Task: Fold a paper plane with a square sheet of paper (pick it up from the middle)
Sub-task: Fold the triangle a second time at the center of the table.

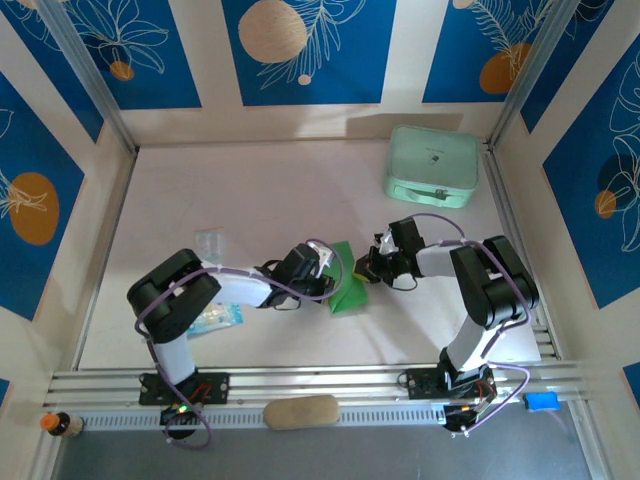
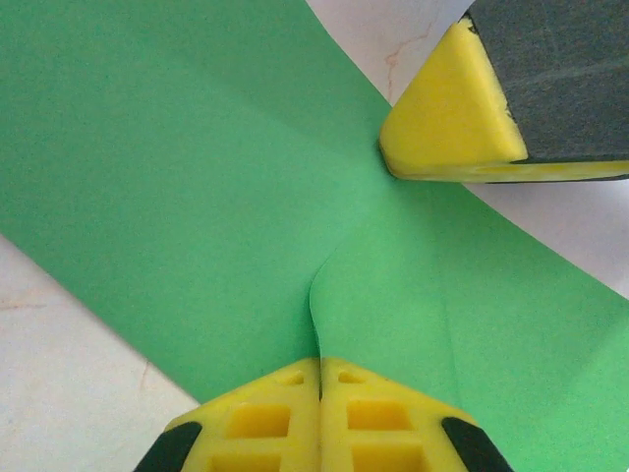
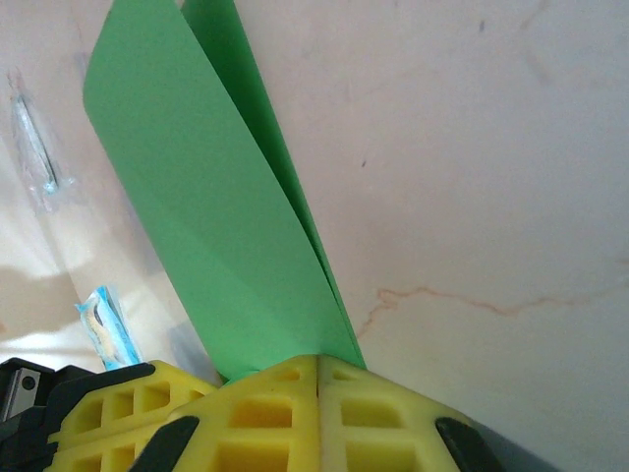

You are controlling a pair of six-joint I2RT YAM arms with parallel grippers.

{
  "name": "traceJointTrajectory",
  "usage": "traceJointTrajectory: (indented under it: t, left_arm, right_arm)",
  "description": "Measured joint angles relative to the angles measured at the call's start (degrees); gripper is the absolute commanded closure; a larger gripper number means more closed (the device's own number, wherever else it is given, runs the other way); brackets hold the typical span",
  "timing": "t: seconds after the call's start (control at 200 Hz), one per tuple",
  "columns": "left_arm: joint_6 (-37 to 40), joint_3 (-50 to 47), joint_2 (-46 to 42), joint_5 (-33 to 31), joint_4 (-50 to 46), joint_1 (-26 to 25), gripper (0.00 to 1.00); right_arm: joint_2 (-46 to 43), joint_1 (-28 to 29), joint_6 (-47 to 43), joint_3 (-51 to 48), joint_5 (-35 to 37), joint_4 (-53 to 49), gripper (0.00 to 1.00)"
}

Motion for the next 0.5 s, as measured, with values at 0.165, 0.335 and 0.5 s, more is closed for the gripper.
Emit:
traceJointTrajectory:
  t: [0.165, 0.335, 0.5]
  left_arm:
    - [0.0, 0.0, 0.0, 0.0, 0.0, 0.0, 0.99]
    - [0.02, 0.0, -0.02, 0.0, -0.02, 0.0, 0.99]
    - [0.0, 0.0, -0.02, 0.0, 0.0, 0.0, 0.99]
  right_arm:
    - [-0.44, -0.02, 0.02, -0.63, -0.04, 0.92, 1.0]
    - [-2.97, 0.13, -0.13, -0.31, -1.05, -2.1, 1.0]
    - [-4.11, 3.3, -0.48, 1.57, -1.81, -3.19, 1.0]
